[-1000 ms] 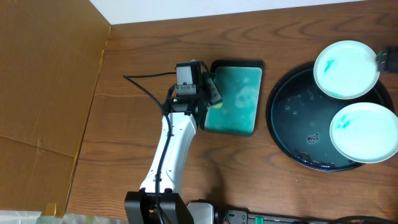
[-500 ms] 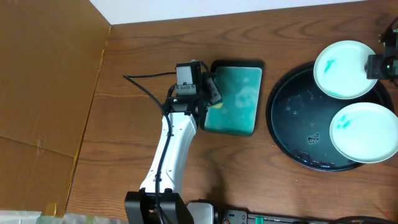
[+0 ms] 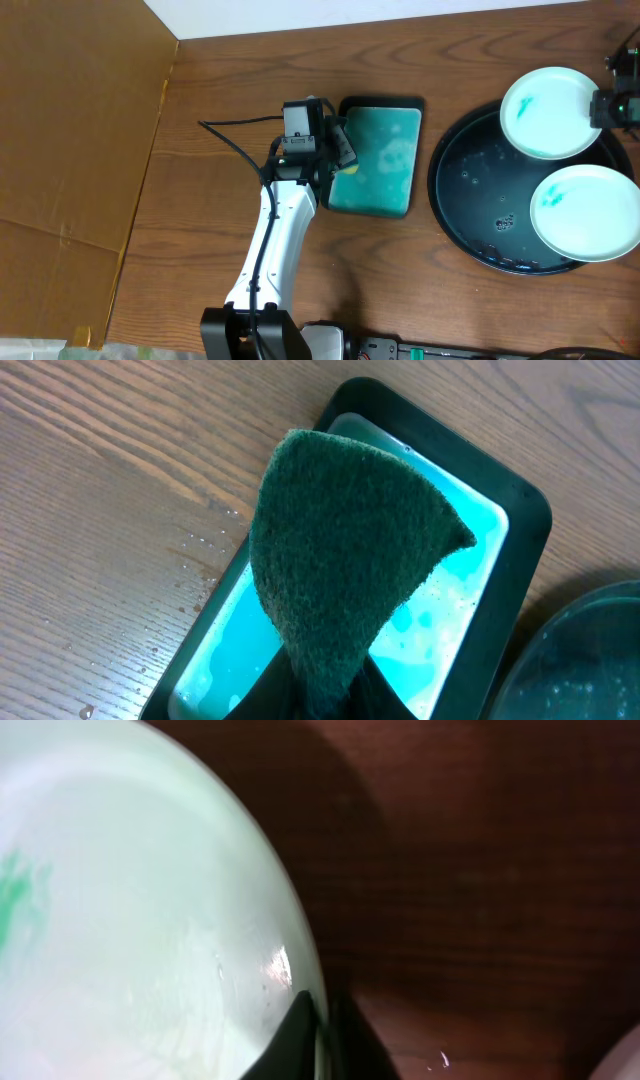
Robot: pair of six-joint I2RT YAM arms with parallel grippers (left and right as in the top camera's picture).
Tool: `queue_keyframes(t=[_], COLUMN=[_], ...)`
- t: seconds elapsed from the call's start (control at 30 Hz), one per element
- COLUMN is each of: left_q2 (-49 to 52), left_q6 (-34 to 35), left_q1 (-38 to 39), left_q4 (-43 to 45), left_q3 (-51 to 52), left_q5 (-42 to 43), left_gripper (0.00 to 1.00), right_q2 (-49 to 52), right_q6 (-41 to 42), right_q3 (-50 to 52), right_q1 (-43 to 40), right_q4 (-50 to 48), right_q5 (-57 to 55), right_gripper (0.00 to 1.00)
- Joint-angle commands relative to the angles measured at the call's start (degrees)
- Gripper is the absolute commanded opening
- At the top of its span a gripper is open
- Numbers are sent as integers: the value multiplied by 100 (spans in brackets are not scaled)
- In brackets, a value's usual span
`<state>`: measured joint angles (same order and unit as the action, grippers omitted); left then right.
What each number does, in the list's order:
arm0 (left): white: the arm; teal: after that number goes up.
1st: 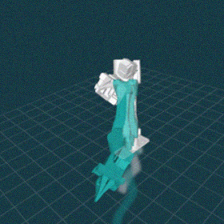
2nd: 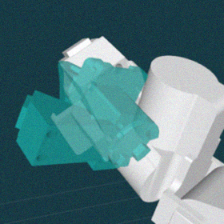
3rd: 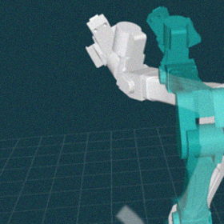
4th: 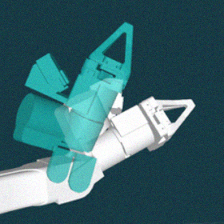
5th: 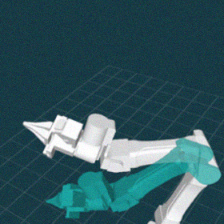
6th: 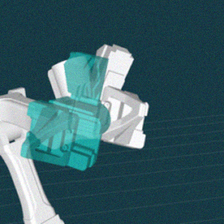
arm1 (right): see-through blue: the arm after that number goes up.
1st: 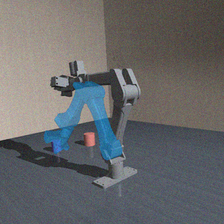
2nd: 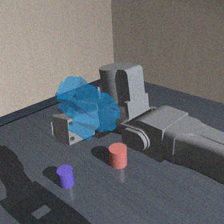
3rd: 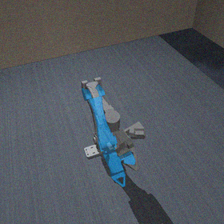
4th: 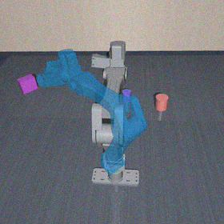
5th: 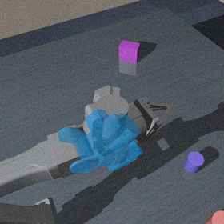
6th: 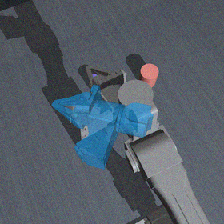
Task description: Clean dirty plates on tray and stack at the side
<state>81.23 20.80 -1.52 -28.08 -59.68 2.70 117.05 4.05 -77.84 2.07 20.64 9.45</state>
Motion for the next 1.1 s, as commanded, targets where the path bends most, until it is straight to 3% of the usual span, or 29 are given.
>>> queue_keyframes(t=[0.0,0.4,0.67,1.07], left_q2=[13,13,387,1886], left_q6=[9,7,15,96], left_q1=[-28,2,321,514], left_q4=[31,81,531,1355], left_q3=[13,13,13,13], left_q5=[13,168,186,181], left_gripper=[7,7,7,7], right_q2=[44,-573,-417,-313], right_q6=[-26,61,63,160], right_q3=[-39,-133,-111,-109], right_q1=[68,131,551,1032], right_q4=[22,1001,1130,1307], right_q5=[208,1939,1714,752], right_gripper=[1,1,1,1])
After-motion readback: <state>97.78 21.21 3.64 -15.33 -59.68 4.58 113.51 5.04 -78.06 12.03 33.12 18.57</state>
